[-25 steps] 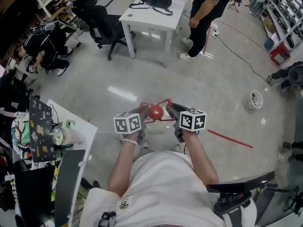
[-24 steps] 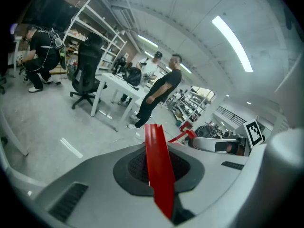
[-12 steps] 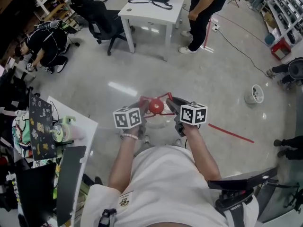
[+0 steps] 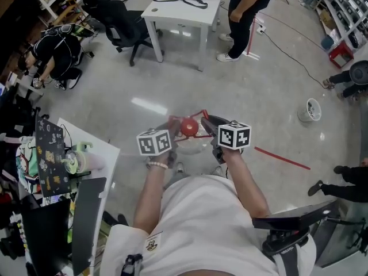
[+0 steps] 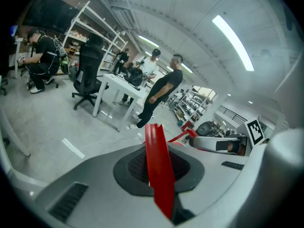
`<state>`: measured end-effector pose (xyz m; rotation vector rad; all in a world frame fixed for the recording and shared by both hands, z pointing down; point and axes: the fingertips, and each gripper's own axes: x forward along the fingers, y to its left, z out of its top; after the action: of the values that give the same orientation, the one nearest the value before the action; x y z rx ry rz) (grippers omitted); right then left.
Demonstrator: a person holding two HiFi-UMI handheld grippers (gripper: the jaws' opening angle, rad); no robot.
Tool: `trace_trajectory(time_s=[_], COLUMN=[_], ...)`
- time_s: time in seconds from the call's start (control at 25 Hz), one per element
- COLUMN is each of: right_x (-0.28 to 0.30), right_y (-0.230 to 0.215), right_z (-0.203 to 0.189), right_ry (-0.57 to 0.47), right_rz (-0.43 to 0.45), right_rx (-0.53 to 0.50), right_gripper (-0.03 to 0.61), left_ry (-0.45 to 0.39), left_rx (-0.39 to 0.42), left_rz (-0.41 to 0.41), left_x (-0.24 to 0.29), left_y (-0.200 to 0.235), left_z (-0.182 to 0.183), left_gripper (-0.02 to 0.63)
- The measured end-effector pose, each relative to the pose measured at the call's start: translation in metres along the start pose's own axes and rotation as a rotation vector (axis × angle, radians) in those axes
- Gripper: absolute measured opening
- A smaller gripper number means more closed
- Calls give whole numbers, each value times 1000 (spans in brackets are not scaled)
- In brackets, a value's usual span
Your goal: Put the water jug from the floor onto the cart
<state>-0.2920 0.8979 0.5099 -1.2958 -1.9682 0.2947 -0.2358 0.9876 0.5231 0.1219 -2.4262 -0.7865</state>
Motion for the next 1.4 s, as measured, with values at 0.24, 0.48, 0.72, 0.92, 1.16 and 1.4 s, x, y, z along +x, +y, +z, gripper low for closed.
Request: trace_trajectory(time_s=[0.24, 0.48, 0.72, 0.92, 1.16, 1.4], right_x=[1, 2, 3, 5, 8, 11], right_y=[1, 1, 2, 1, 3, 1], right_z=[2, 3, 2, 1, -4, -15], right_ry=[-4, -8, -16, -18, -35, -61], right_rz=[5, 4, 0, -10, -39, -83], right_rx=[2, 7, 21, 30, 40, 60], right_gripper=[97, 97, 97, 97, 97, 97], left_ry=[0, 3, 7, 19, 35, 59], left_rx=[4, 6, 12, 13, 25, 40], left_rz=[0, -2, -8, -15, -34, -69], left_x=[0, -1, -1, 1, 1, 4], left_y=[1, 1, 2, 5, 10, 19], left_z=[2, 4, 4, 5, 3, -4], left_gripper=[29, 29, 29, 29, 29, 29])
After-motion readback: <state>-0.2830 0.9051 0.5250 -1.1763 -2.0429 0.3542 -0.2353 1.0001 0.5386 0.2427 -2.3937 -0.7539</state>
